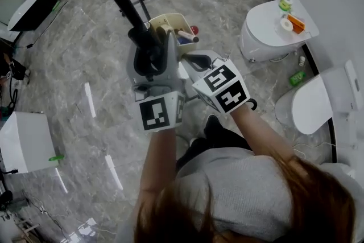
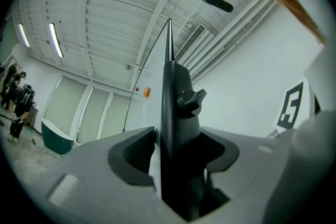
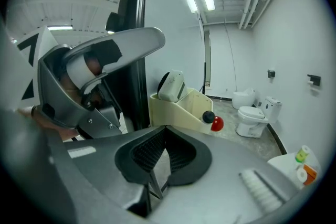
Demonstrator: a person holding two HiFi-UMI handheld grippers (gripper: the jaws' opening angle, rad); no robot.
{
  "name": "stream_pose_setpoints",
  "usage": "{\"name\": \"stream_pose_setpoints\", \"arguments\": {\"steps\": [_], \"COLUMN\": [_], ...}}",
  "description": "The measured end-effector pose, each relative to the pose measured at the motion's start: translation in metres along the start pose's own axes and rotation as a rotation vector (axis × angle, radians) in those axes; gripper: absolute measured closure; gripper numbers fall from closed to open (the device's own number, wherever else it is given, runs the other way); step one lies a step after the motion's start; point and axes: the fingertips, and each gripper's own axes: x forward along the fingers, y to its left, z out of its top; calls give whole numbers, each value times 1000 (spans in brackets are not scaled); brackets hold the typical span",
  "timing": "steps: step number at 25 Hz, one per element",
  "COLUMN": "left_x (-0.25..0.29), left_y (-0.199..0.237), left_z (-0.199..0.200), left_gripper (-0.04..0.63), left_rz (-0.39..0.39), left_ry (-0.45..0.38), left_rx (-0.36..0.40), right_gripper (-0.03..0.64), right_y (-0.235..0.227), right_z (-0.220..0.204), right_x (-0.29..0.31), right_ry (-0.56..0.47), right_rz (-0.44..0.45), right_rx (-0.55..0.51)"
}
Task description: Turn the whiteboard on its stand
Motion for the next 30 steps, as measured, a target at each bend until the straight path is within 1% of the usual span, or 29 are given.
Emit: {"name": "stream_pose_setpoints", "arguments": {"steps": [4, 7, 12, 15, 20, 24, 28, 30], "left_x": [-17, -32, -51, -62, -78, -96, -106, -112], "left_y": [0, 1, -7, -11, -21, -20, -16, -18], "left_z": [9, 14, 22, 24, 30, 32, 25, 20], "left_gripper": [370, 374, 383, 387, 391, 400, 414, 411], "left_rz": [-9, 0, 9, 11, 20, 38, 80, 89], "left_ry": [2, 1, 2, 6, -9, -5, 31, 59], "left_rx": [-6, -12, -10, -5, 3, 9, 62, 58], "right_gripper": [614, 614, 614, 614, 614, 614, 614, 614], "right_y": [30, 50, 59, 66, 73, 89, 101, 105], "right_z": [-10, -17, -30, -42, -53, -50, -44, -50], "right_x": [-4, -11, -32, -42, -54, -57, -66, -75], "right_ry": [23, 21, 2, 7, 4, -4, -12, -9], "right_rz": [-13, -33, -91, -106, -95, -66, -32, -14], "right_rx": [18, 27, 66, 85, 91, 64, 40, 38]}}
